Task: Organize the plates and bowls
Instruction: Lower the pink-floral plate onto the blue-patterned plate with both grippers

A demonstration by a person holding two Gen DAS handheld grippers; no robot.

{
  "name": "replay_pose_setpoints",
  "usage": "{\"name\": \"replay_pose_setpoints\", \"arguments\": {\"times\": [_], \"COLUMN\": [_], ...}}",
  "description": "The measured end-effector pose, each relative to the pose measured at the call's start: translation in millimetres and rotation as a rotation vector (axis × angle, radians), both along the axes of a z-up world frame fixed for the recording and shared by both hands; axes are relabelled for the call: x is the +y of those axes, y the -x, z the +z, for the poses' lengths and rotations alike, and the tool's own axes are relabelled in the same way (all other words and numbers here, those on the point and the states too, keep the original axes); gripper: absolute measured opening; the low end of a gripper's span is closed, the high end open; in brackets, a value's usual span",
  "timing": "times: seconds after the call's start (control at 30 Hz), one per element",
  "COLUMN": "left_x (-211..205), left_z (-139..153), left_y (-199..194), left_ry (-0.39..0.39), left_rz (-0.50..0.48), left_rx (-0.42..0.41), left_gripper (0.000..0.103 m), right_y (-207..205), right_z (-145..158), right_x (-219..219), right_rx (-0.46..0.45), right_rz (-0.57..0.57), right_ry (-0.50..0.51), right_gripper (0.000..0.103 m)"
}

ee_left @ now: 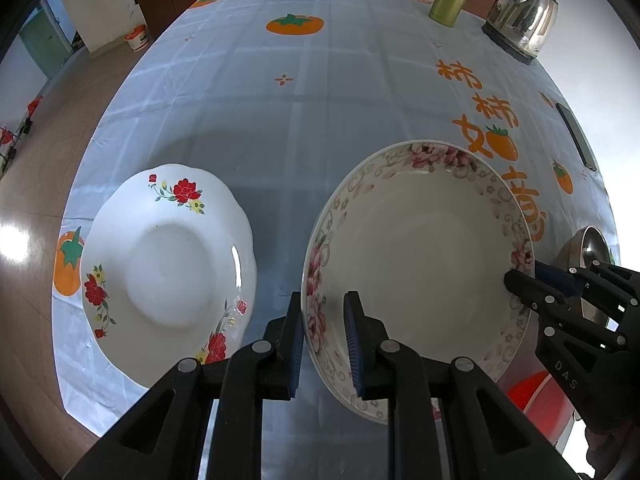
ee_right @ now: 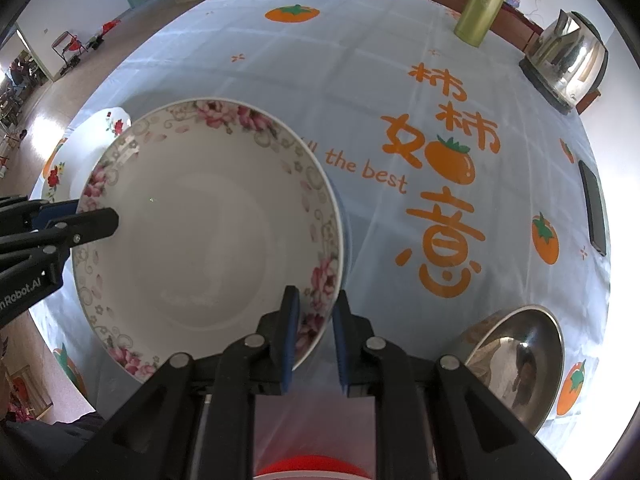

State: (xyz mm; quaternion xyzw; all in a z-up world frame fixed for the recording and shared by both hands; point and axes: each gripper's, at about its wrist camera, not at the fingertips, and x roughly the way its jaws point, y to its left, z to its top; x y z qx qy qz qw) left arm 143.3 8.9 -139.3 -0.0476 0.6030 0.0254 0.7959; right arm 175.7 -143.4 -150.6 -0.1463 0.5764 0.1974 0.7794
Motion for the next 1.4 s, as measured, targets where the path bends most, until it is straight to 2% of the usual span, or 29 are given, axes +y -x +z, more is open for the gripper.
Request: {"name": "replay_pose_setpoints", "arguments": {"times": [1.4], "left_x": [5.9], "left_z": [-14.1], "left_y": [-6.0], "left_ry": [0.014], "left_rz": [0.019], "left_rx": [0.042], "left_gripper": [0.021], "right_y": [-3.0], "right_z": [-1.4], "right_x": [7.5], "right_rx": [-0.035], "right_rz": [0.041], "right_ry": [0.045], "right_gripper": [0.017]}}
